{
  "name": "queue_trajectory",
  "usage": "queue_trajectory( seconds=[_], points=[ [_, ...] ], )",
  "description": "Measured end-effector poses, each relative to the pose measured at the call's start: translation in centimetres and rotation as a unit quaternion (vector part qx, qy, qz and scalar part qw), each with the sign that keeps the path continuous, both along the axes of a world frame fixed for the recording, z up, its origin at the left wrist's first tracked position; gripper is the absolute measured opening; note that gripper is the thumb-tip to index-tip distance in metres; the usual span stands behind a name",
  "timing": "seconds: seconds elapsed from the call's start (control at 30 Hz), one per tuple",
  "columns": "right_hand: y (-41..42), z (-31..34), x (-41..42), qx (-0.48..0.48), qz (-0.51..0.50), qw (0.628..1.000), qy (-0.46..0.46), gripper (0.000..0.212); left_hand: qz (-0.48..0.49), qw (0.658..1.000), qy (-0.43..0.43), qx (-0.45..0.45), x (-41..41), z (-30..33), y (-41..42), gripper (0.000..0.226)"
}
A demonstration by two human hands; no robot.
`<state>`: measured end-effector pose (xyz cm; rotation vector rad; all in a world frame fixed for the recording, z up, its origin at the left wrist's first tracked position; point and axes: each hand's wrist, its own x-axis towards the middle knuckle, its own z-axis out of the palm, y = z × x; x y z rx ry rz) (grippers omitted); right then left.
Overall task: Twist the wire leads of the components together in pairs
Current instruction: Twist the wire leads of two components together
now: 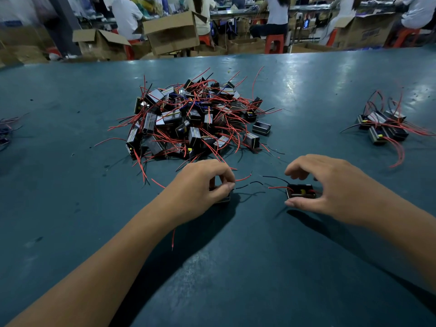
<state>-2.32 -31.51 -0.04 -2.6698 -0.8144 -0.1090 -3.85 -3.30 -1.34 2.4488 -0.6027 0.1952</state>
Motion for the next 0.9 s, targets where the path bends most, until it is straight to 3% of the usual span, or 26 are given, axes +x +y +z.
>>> queue_trajectory(
  seconds=[0.9],
  points=[
    [-1.0, 0.3, 0.5, 0.056, 0.028, 0.997, 0.04, 0.051, 0.022, 0.999, 0.024, 0.015, -0.3, 0.4, 0.2, 0.016]
  ],
)
